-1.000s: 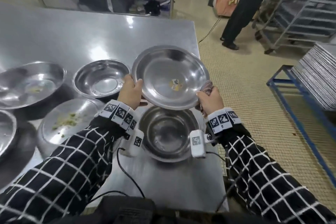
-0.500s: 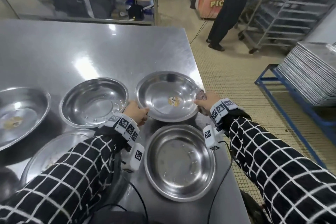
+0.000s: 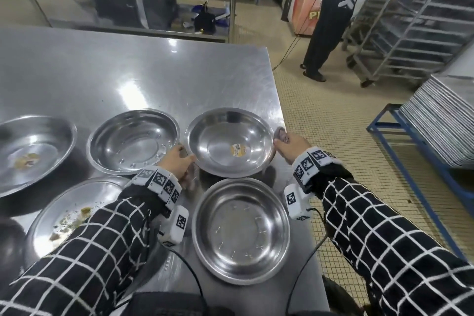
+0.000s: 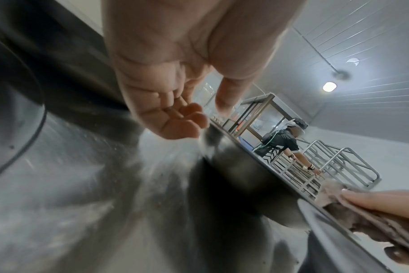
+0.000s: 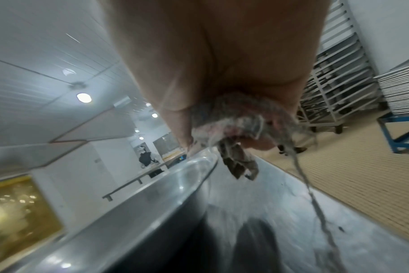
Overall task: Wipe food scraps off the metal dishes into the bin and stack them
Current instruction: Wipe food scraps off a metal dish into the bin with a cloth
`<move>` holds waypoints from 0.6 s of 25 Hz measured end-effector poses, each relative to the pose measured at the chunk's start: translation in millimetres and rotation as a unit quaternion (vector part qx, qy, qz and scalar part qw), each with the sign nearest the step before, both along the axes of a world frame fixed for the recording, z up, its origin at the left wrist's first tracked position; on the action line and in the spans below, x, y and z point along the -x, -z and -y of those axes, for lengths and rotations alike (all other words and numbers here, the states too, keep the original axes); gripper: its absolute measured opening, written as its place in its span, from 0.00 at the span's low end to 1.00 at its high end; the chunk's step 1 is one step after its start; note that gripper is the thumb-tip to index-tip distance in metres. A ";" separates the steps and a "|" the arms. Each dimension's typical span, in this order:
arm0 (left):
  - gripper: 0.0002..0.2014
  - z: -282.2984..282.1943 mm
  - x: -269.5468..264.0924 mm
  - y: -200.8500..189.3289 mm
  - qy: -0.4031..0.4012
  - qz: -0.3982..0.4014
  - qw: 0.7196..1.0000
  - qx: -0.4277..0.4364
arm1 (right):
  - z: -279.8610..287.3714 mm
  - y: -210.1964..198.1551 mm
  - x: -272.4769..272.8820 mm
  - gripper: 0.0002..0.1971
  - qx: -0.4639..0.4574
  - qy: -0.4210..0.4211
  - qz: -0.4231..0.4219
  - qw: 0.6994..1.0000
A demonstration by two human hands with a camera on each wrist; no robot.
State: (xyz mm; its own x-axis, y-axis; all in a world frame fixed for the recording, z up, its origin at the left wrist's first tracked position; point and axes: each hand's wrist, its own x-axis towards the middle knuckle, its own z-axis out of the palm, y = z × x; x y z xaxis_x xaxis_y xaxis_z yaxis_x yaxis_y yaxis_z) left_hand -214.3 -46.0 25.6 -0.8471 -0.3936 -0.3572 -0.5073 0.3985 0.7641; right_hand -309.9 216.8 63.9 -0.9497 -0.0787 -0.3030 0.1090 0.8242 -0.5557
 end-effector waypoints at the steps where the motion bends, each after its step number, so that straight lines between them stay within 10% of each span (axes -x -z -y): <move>1: 0.23 1.7 -4.8 -4.2 0.004 -0.006 1.000 0.018 | 1.0 -3.7 -4.4 0.12 0.028 -0.004 -0.031 0.999; 8: 0.18 28.8 -98.1 -28.8 -0.116 -0.101 0.986 0.069 | 69.1 -24.3 -67.2 0.10 0.240 -0.155 0.004 0.958; 15: 0.20 75.2 -213.0 -21.2 -0.267 0.004 0.935 0.233 | 175.5 -8.1 -116.1 0.09 0.152 -0.322 0.036 0.934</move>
